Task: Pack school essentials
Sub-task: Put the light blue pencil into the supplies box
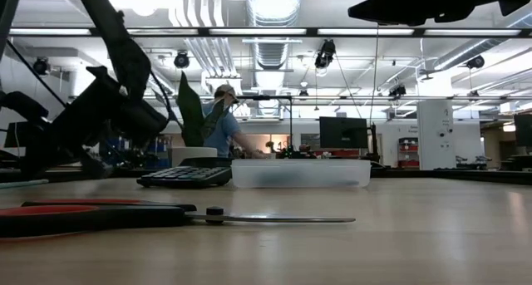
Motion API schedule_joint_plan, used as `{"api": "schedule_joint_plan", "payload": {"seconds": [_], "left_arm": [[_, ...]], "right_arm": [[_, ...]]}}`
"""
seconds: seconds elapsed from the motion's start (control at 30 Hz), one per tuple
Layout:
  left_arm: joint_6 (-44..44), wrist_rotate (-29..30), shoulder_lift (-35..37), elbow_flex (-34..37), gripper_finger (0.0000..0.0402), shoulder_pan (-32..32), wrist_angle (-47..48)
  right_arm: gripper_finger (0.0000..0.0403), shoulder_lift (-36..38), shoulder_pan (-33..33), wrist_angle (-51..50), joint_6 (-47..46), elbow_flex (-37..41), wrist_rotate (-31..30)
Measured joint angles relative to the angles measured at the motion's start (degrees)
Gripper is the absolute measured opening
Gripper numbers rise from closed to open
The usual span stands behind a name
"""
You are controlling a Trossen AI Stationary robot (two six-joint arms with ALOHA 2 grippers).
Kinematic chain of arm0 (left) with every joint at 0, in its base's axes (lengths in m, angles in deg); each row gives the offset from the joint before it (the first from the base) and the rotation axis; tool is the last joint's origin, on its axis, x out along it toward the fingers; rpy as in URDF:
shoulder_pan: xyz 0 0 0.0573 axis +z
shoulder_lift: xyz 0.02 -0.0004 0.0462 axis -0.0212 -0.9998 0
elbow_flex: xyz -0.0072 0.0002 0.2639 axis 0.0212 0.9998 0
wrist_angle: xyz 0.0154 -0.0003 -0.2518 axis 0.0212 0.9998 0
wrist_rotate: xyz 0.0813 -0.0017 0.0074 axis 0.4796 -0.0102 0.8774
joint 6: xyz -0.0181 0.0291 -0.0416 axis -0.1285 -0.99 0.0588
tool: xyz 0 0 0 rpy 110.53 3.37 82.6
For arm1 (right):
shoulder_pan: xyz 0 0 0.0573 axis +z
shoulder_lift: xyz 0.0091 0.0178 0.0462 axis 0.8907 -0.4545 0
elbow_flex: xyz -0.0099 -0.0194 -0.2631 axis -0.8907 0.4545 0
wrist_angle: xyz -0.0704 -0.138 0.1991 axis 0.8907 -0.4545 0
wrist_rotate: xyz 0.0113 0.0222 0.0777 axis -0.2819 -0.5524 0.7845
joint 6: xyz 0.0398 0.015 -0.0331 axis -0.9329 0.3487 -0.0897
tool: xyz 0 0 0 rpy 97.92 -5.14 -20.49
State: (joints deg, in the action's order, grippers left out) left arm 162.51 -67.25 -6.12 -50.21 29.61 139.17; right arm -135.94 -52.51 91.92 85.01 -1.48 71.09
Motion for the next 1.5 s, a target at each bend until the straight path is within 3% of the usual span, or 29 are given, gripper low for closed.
{"api": "schedule_joint_plan", "payload": {"seconds": [0.33, 0.6, 0.87, 1.03, 1.23, 1.5], "left_arm": [[-2.96, -2.50, -0.35, 0.33, 0.0000, -0.21, -4.82], [-5.07, -5.43, 1.05, -2.88, 0.0000, -1.13, -2.46], [-10.90, -8.09, 10.92, -9.84, 0.0000, -9.87, -4.02], [-8.14, -7.59, 17.39, -9.36, 0.0001, -17.53, -12.59], [-5.19, -4.60, 19.55, -7.14, 0.0044, -23.56, -20.91], [0.33, -1.91, 13.22, -6.48, 0.0116, -23.95, -21.67]], "right_arm": [[0.0012, 0.00, -0.10, -0.83, -0.47, 0.00, -0.01], [0.0012, 0.00, -0.13, -0.90, -0.50, 0.00, -0.01], [0.0012, 0.00, -1.28, -1.01, -1.00, 0.00, -0.11], [0.0012, 0.00, -1.51, -1.39, -1.14, 0.02, -0.09], [0.0012, 0.00, -1.51, -1.38, -1.12, 0.00, -0.08], [0.0012, 0.00, -1.51, -1.25, -1.02, 0.02, -0.08]]}}
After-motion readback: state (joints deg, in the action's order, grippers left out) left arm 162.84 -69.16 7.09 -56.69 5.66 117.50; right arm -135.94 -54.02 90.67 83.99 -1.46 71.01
